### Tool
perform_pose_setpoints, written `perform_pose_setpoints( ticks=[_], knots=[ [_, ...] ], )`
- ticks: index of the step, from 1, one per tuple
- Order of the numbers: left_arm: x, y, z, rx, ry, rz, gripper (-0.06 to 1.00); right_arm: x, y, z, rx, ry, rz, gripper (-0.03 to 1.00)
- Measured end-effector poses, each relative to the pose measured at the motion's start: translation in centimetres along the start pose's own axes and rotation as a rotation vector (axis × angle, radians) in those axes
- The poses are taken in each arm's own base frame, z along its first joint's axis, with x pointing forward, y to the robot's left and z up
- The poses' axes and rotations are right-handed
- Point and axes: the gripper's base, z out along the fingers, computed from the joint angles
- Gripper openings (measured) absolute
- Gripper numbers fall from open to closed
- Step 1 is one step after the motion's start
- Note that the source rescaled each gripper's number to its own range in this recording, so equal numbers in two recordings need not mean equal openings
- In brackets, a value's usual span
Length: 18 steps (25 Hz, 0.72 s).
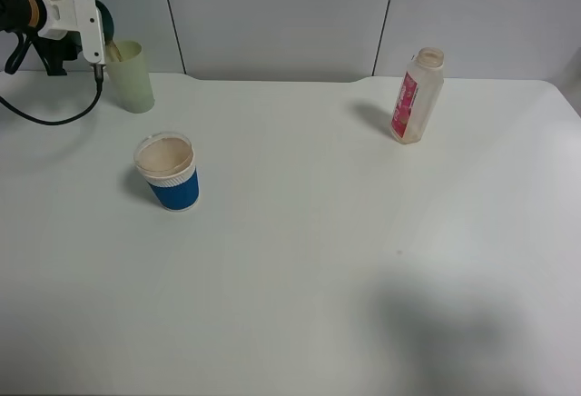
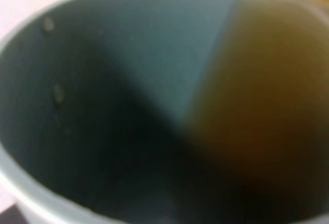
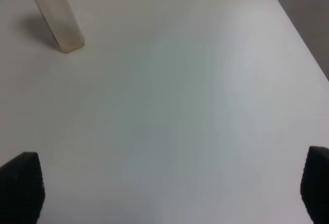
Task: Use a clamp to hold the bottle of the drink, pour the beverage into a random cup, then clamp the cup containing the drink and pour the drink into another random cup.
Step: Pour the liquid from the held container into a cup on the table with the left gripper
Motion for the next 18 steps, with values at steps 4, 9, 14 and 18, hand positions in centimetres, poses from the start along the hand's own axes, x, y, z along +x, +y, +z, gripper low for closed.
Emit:
perform_pose_setpoints(
  ticks=[4, 9, 14, 18],
  knots=[
    [0.0, 0.1, -0.1, -0.002, 0.000, 0.019, 0.00, 0.0, 0.0, 0.0, 0.000, 0.000, 0.000, 1.00],
    [0.0, 0.6, -0.5, -0.013, 0.001, 0.038, 0.00, 0.0, 0.0, 0.0, 0.000, 0.000, 0.000, 1.00],
    [-0.4, 0.6, -0.5, -0.007, 0.008, 0.066, 0.00, 0.0, 0.0, 0.0, 0.000, 0.000, 0.000, 1.00],
    [-1.4, 0.6, -0.4, -0.007, -0.011, 0.120, 0.00, 0.0, 0.0, 0.0, 0.000, 0.000, 0.000, 1.00]
  ],
)
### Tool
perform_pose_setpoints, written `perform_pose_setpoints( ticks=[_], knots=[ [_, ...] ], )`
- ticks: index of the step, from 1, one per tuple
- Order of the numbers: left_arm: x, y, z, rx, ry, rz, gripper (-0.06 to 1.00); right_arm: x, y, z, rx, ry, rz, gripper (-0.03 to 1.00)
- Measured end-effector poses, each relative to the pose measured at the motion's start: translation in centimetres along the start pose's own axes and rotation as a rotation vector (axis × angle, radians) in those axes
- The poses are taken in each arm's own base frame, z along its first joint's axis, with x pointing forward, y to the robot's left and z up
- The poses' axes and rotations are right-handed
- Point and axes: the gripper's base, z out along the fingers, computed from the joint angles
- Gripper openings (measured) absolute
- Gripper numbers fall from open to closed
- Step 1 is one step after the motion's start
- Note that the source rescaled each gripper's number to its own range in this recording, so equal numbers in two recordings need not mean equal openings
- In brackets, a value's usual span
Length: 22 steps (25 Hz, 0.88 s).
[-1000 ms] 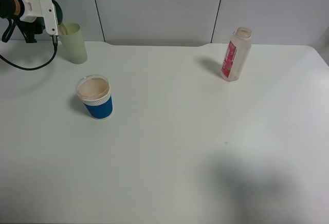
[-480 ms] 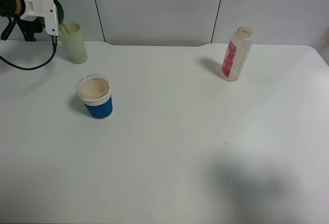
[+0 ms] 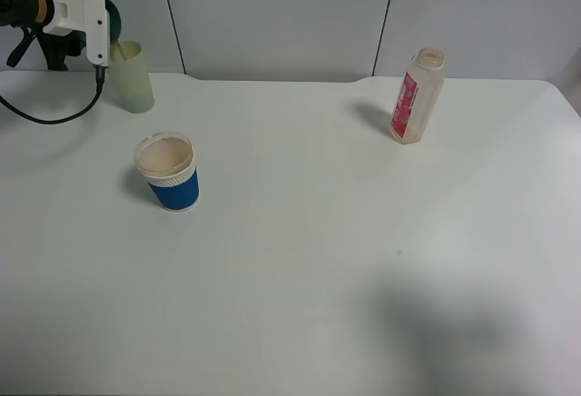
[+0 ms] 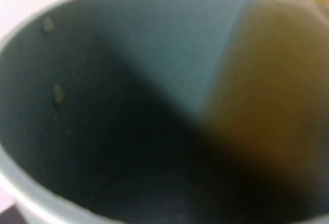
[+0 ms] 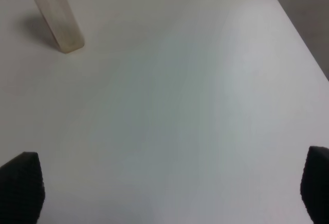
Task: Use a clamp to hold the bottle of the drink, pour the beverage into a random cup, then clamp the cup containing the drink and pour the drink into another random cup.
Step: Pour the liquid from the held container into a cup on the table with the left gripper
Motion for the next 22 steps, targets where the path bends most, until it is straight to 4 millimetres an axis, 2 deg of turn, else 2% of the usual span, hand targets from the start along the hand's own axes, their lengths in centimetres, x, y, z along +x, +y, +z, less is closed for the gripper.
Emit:
perform_pose_setpoints(
  ticks=[22],
  knots=[
    [-0.10, 0.00, 0.01, 0.010, 0.015, 0.127, 0.00, 0.00, 0.00, 0.00, 0.000, 0.000, 0.000, 1.00]
  ],
)
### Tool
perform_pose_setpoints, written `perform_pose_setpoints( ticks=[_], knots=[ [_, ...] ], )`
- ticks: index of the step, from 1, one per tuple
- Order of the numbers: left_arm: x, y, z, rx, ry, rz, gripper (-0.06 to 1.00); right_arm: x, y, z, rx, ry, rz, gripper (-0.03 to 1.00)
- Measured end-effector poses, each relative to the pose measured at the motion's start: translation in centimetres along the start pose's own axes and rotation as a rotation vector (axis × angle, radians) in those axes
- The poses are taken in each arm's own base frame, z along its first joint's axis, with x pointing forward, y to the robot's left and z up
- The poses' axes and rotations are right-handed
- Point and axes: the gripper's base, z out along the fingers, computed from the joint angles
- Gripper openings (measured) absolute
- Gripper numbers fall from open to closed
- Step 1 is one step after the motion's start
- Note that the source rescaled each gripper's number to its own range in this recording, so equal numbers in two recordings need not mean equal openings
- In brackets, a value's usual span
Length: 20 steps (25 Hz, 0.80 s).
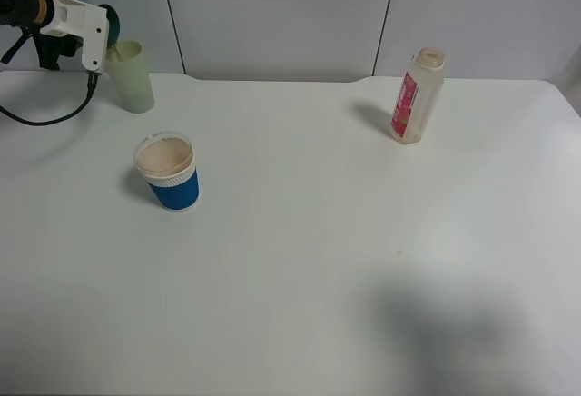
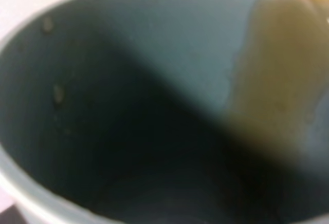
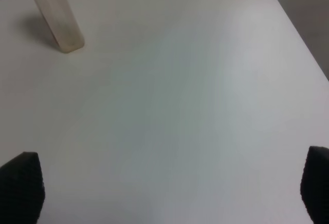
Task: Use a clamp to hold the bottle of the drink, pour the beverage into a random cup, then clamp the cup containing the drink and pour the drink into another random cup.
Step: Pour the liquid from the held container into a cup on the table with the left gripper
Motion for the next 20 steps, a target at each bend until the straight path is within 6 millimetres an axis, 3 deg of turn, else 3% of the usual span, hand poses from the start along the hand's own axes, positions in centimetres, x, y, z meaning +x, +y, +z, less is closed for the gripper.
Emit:
perform_pose_setpoints(
  ticks=[14, 20],
  knots=[
    [0.3, 1.3, -0.9, -0.030, 0.013, 0.093, 0.00, 0.0, 0.0, 0.0, 0.000, 0.000, 0.000, 1.00],
    [-0.6, 1.6, -0.9, -0.036, -0.001, 0.124, 0.00, 0.0, 0.0, 0.0, 0.000, 0.000, 0.000, 1.00]
  ],
)
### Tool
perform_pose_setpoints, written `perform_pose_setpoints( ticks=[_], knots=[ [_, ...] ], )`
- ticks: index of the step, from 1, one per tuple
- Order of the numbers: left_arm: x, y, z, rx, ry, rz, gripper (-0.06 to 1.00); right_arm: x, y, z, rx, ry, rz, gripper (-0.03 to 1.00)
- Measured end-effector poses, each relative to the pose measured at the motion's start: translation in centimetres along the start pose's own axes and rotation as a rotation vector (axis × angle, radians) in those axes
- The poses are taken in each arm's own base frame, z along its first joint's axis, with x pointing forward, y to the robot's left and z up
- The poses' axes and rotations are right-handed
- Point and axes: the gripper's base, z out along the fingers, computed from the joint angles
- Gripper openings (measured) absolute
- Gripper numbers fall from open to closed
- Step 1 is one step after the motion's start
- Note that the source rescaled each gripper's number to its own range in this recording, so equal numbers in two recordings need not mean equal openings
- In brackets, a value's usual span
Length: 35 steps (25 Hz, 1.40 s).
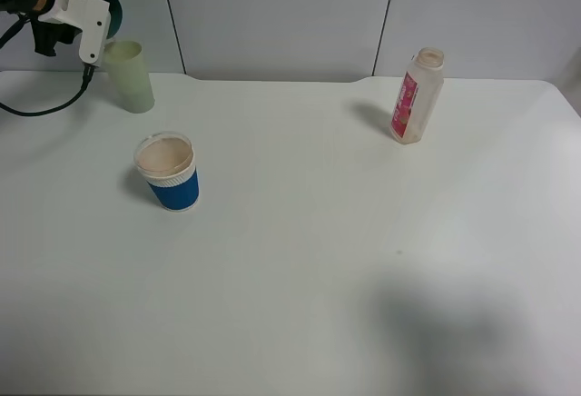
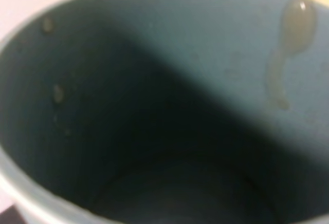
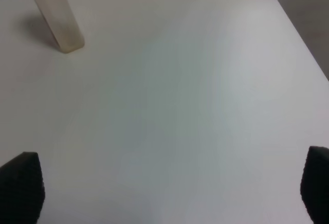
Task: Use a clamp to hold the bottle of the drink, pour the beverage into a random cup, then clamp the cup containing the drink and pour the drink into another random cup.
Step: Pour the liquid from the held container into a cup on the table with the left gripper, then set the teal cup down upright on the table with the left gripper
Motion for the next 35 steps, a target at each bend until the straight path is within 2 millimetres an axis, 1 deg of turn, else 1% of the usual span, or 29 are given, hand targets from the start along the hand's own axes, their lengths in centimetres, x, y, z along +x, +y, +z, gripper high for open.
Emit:
perform_pose_setpoints(
  ticks=[16, 21, 24, 26, 29, 32, 35],
  knots=[
    [0.0, 0.1, -0.1, -0.002, 0.000, -0.004, 0.00, 0.0, 0.0, 0.0, 0.000, 0.000, 0.000, 1.00],
    [0.0, 0.1, -0.1, -0.005, -0.001, -0.077, 0.00, 0.0, 0.0, 0.0, 0.000, 0.000, 0.000, 1.00],
    [0.0, 0.2, -0.1, -0.010, -0.001, -0.189, 0.00, 0.0, 0.0, 0.0, 0.000, 0.000, 0.000, 1.00],
    [0.0, 0.2, -0.1, -0.015, -0.003, -0.322, 0.00, 0.0, 0.0, 0.0, 0.000, 0.000, 0.000, 1.00],
    [0.6, 0.0, -0.1, -0.025, -0.002, -0.491, 0.00, 0.0, 0.0, 0.0, 0.000, 0.000, 0.000, 1.00],
    [1.7, -0.1, -0.2, -0.040, 0.004, -0.650, 0.00, 0.0, 0.0, 0.0, 0.000, 0.000, 0.000, 1.00],
    [3.5, -0.2, -0.8, -0.074, 0.016, -0.842, 0.00, 0.0, 0.0, 0.0, 0.000, 0.000, 0.000, 1.00]
  ],
)
